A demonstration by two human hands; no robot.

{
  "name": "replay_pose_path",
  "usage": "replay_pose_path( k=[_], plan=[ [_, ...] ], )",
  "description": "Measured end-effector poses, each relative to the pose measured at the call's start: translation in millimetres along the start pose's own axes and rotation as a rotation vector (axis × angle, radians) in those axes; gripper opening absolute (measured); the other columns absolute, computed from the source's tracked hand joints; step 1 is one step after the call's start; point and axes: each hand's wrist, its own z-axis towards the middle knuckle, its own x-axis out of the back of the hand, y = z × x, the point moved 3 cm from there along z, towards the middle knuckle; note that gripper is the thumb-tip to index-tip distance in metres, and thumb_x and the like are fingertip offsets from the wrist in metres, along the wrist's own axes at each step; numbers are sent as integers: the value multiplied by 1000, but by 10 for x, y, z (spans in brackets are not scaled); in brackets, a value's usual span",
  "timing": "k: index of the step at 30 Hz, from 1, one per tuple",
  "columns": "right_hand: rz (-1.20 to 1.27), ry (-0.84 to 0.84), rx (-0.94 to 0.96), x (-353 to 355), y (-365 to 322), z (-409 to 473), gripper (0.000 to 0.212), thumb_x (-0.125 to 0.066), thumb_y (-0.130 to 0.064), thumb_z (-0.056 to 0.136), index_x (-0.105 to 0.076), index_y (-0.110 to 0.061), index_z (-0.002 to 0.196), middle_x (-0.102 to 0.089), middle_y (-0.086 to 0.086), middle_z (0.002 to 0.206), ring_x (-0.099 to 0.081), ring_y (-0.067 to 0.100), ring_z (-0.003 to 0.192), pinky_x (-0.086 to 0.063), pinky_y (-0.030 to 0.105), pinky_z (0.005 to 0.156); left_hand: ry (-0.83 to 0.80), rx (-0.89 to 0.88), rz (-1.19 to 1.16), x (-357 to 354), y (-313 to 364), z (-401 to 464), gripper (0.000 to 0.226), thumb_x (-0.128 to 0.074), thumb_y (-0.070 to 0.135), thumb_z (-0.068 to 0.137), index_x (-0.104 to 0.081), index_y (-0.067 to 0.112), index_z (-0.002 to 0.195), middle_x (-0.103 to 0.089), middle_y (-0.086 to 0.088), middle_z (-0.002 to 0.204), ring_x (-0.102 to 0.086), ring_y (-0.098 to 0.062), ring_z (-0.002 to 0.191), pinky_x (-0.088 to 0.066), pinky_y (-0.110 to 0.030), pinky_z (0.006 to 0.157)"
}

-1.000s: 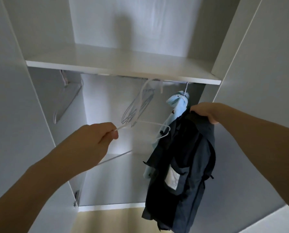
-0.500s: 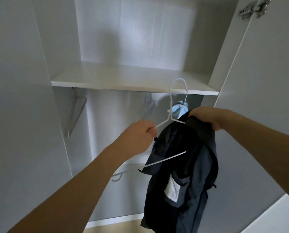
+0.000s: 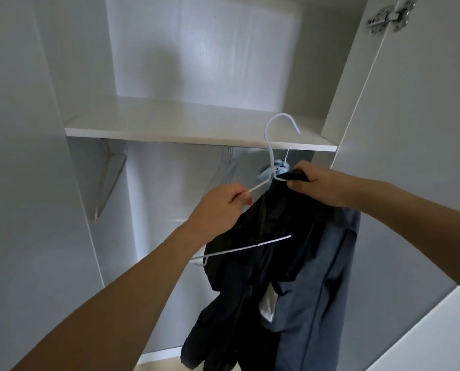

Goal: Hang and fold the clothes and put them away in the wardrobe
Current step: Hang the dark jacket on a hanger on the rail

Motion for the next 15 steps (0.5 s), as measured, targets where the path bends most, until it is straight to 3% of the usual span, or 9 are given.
replay_pose_path(
  k=[2,4,6,8,10,12,14,15],
  plan=[
    [-157,60,23,-21,42,40,25,-47,-46,95,-39,-23,98,-47,-9,80,-50,18,80,-35,29,72,93,-45,229,-34,4,61,17,-46,31,99,-63,26,100,-58,9,72,-53,-9,69,-39,-27,70],
    [-217,188,27,-18,79,85,27,-46,-48,95,-38,-22,94,-48,-3,79,-49,22,77,-36,31,69,373,-112,445,-63,-2,-5,25,-52,27,94,-57,22,117,-60,0,105,-53,-19,100,-33,-33,88],
    [-184,263,11,27,175,156,29,-45,-48,95,-41,-20,95,-52,1,84,-49,24,78,-37,33,68,674,-189,408,-199,-25,-272,36,-57,24,85,-52,16,119,-53,-6,114,-47,-23,109,-32,-35,94],
    [-146,309,-22,106,283,222,31,-45,-47,95,-44,-16,100,-52,4,89,-48,25,81,-36,34,70,763,-176,271,-530,-152,-635,41,-59,32,80,-49,14,115,-52,-6,112,-47,-22,106,-37,-36,93],
    [-107,345,-56,172,387,266,31,-45,-45,96,-44,-15,100,-52,6,90,-47,26,82,-33,33,70,601,76,206,-965,-398,-875,57,-61,51,76,-46,15,117,-50,-1,113,-48,-17,103,-43,-36,91],
    [-85,359,-86,193,455,300,32,-45,-46,95,-43,-14,97,-52,8,90,-48,27,83,-32,33,70,214,452,61,-1364,-710,-961,78,-64,68,67,-42,21,125,-47,6,119,-49,-12,107,-45,-33,95],
    [-48,363,-97,193,504,329,32,-45,-46,95,-42,-14,96,-52,7,90,-48,28,83,-32,33,70,-141,667,-214,-1685,-898,-941,83,-71,69,59,-42,27,125,-53,9,121,-56,-10,106,-49,-32,94],
    [-25,359,-100,186,533,338,32,-45,-46,95,-42,-14,95,-52,7,90,-49,28,83,-32,33,70,-274,687,-303,-1787,-914,-894,77,-73,62,62,-44,27,125,-58,8,119,-59,-9,101,-51,-31,92]
  ],
)
